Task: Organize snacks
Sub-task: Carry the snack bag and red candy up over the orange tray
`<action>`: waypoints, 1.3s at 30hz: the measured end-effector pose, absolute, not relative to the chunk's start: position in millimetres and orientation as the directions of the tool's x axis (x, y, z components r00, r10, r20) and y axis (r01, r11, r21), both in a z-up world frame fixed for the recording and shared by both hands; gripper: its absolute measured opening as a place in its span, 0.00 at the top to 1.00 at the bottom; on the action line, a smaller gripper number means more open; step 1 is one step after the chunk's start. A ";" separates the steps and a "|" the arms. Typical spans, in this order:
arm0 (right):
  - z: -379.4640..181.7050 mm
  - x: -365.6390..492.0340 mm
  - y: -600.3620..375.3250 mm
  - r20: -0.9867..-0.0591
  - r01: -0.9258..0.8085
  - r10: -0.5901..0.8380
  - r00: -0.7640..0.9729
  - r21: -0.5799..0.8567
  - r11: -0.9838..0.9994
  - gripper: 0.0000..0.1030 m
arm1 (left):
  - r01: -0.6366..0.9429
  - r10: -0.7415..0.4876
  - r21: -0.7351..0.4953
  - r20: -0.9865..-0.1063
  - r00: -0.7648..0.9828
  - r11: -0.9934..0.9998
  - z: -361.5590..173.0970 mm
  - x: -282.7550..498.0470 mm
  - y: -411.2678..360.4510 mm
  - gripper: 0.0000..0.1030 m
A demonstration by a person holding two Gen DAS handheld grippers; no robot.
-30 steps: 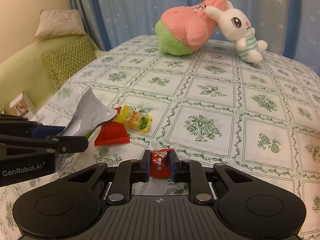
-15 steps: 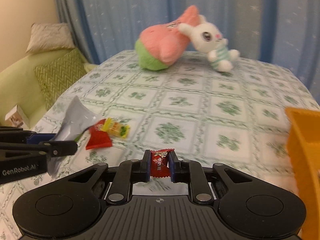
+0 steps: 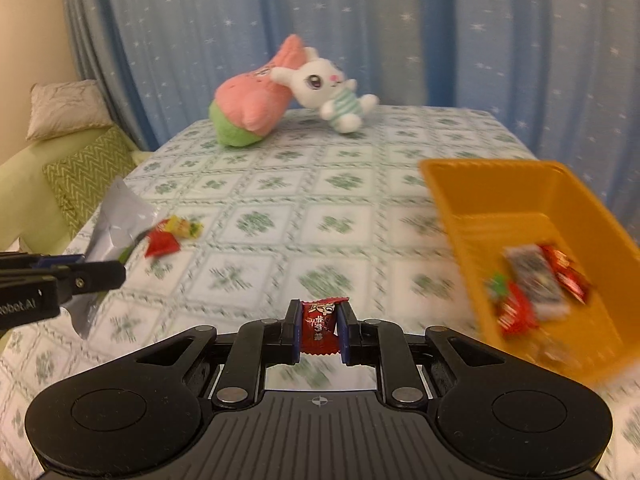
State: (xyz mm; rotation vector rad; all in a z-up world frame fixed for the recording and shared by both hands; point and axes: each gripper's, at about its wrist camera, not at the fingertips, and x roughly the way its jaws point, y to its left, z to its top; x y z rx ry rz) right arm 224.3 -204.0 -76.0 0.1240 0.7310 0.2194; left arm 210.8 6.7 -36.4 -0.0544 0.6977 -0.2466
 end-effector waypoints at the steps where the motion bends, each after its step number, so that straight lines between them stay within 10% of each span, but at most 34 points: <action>1: -74.0 215.9 -210.4 -0.649 -0.140 0.235 0.724 0.195 0.971 0.82 | 0.208 -0.256 -0.150 -0.626 0.737 0.967 -33.7 205.7 1.3 0.76; 39: -2.8 100.7 -359.2 -0.588 0.153 0.000 0.809 0.211 0.965 0.82 | 0.320 -0.398 -0.242 -0.656 0.642 0.916 0.9 144.4 -157.0 0.76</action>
